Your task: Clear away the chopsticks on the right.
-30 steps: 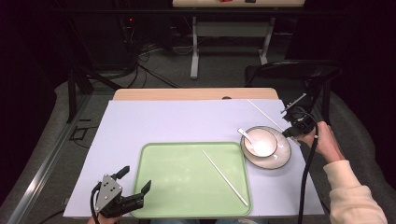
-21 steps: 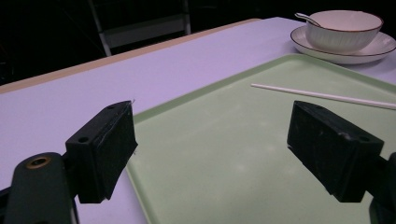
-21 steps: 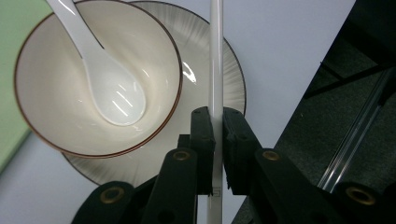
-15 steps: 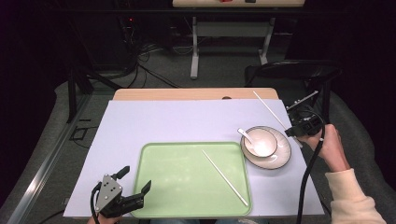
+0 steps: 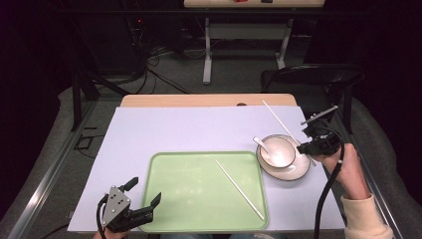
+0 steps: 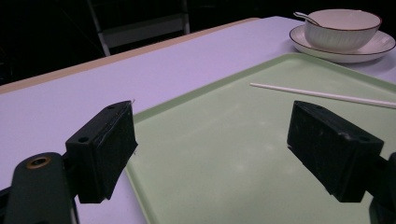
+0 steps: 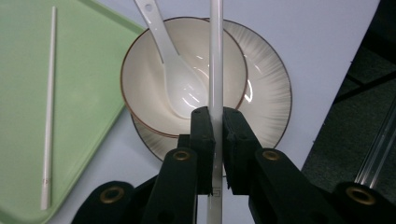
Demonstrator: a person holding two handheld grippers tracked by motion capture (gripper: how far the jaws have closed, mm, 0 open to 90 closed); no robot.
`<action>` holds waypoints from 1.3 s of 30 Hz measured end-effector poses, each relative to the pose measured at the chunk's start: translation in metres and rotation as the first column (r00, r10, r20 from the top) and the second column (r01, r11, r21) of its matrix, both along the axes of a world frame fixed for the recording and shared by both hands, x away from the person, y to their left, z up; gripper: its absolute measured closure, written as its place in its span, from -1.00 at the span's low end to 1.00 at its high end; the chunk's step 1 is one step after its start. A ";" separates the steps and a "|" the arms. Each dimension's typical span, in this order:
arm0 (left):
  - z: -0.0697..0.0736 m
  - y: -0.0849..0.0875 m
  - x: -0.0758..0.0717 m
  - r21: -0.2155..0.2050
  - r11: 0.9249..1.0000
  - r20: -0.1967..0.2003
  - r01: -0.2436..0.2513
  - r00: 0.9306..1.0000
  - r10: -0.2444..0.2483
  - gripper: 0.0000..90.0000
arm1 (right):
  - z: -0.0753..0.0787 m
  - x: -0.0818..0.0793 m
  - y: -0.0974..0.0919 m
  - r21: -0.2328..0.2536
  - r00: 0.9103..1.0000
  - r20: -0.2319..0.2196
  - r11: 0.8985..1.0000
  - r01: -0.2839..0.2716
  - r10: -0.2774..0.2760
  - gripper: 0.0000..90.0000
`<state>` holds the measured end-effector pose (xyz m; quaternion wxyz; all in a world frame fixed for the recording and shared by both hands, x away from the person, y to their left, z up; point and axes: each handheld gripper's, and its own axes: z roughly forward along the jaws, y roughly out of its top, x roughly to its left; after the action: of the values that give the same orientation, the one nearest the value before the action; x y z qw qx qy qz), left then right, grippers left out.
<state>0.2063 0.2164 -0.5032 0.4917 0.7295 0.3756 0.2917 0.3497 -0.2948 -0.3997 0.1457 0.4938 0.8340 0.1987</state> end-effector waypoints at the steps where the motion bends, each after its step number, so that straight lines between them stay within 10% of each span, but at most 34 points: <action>1: 0.000 0.000 0.000 0.002 1.000 -0.001 0.002 1.000 -0.002 -0.66 | -0.001 -0.001 0.002 -0.006 1.000 -0.002 1.000 0.003 -0.003 0.86; 22: 0.000 0.000 -0.001 -0.001 1.000 0.003 0.000 1.000 0.000 -0.66 | -0.022 -0.029 0.043 0.019 0.997 -0.053 0.999 -0.051 0.052 0.86; 39: 0.000 0.001 -0.001 -0.005 1.000 0.006 -0.005 1.000 0.005 -0.66 | -0.077 -0.039 0.078 0.035 0.981 -0.182 0.997 -0.063 0.069 0.85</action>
<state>0.2052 0.2171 -0.5032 0.4939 0.7265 0.3764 0.2942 0.3110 -0.2168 -0.4767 0.0544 0.4842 0.8568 0.1690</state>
